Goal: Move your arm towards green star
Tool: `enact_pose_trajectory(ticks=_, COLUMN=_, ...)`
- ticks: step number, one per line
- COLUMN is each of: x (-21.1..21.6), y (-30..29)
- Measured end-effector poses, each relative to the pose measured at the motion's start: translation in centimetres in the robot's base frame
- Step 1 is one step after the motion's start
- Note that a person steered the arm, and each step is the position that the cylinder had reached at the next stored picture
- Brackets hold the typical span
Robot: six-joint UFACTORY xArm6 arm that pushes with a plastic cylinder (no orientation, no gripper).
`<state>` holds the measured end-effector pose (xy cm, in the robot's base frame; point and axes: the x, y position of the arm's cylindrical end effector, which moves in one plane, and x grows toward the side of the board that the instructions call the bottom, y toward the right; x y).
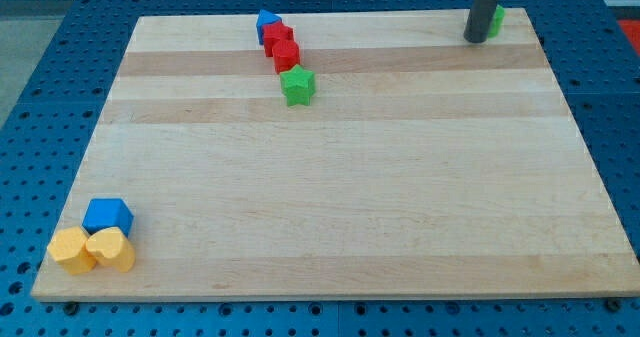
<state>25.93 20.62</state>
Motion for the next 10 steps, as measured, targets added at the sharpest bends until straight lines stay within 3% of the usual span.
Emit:
enact_pose_trajectory(ticks=5, x=4.8, y=-1.2)
enact_pose_trajectory(ticks=7, x=9.8, y=-4.9)
enact_pose_trajectory(ticks=8, x=13.0, y=-9.2)
enact_pose_trajectory(ticks=10, x=16.5, y=-23.8)
